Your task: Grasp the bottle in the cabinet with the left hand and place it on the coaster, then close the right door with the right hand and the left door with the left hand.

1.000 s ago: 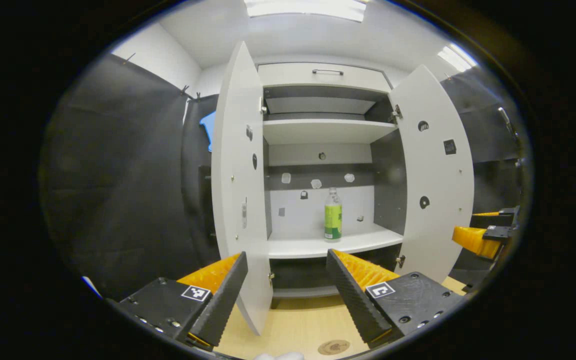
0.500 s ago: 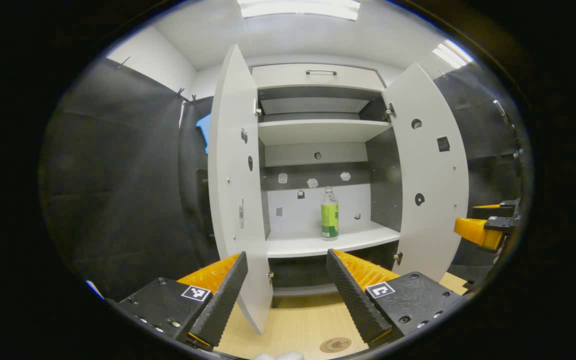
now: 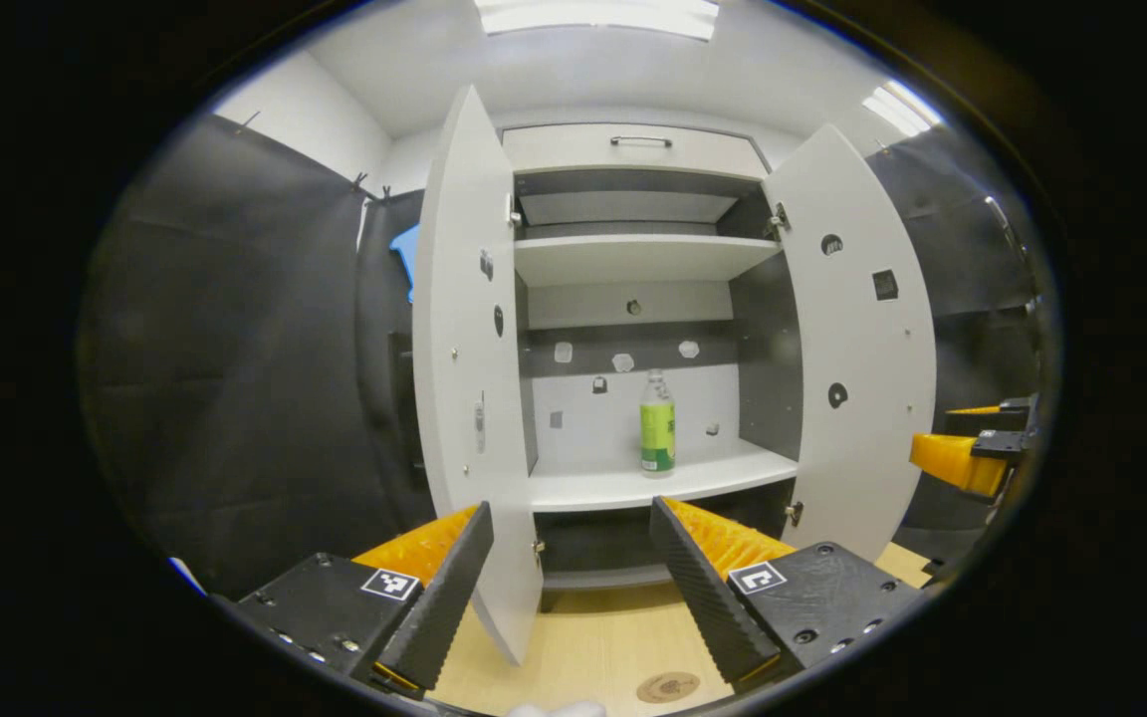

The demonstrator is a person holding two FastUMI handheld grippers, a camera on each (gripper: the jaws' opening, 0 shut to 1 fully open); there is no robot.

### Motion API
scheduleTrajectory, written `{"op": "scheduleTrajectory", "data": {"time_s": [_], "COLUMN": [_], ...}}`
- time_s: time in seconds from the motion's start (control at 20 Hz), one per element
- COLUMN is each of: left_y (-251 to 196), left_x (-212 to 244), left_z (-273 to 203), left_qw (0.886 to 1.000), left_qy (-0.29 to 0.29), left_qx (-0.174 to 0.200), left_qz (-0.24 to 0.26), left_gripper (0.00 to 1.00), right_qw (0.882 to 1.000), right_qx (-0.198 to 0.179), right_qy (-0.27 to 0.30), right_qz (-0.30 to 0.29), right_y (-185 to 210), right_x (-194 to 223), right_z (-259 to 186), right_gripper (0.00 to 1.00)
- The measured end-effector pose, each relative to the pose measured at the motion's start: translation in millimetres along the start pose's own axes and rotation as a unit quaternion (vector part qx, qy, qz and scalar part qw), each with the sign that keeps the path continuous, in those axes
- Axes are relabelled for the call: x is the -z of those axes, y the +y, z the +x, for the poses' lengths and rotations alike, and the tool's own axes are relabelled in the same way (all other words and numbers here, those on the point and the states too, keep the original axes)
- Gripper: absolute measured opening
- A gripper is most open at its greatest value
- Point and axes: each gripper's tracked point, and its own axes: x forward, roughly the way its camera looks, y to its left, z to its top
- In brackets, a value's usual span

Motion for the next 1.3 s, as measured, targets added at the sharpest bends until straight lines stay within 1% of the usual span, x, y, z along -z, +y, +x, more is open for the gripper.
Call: {"op": "scheduleTrajectory", "data": {"time_s": [0.05,0.15,0.35,0.45,0.6,0.65,0.85,1.0,1.15,1.3], "left_y": [-2,-8,-27,-34,-48,-52,-73,-83,-102,-120], "left_x": [2,0,-7,-15,-25,-26,-33,-33,-34,-22], "left_z": [8,28,80,114,165,183,249,291,328,359], "left_qw": [1.0,1.0,1.0,1.0,0.999,0.999,0.999,0.999,0.999,0.999], "left_qy": [0.002,0.001,-0.007,-0.019,-0.032,-0.03,-0.032,-0.024,-0.027,-0.016], "left_qx": [0.001,0.006,0.021,0.023,0.025,0.028,0.04,0.036,0.04,0.043], "left_qz": [0.002,0.001,-0.008,-0.006,-0.002,-0.004,-0.017,-0.013,-0.02,-0.027], "left_gripper": [0.96,0.97,0.97,0.97,0.97,0.97,0.97,0.98,0.97,0.97], "right_qw": [1.0,1.0,1.0,1.0,1.0,1.0,1.0,0.999,0.999,0.998], "right_qx": [0.0,-0.004,-0.003,-0.007,-0.002,-0.003,-0.008,-0.014,-0.024,-0.016], "right_qy": [0.001,0.006,0.006,0.006,0.006,0.01,0.017,0.026,0.046,0.052], "right_qz": [0.001,0.004,-0.001,-0.003,-0.017,-0.016,-0.018,-0.02,-0.011,-0.013], "right_y": [0,0,-2,1,1,3,14,23,31,26], "right_x": [-1,-2,-14,-21,-30,-32,-37,-32,-25,-21], "right_z": [2,4,13,16,22,24,33,38,41,42], "right_gripper": [0.98,0.99,0.98,0.98,0.99,0.98,0.99,0.99,0.99,0.99]}}
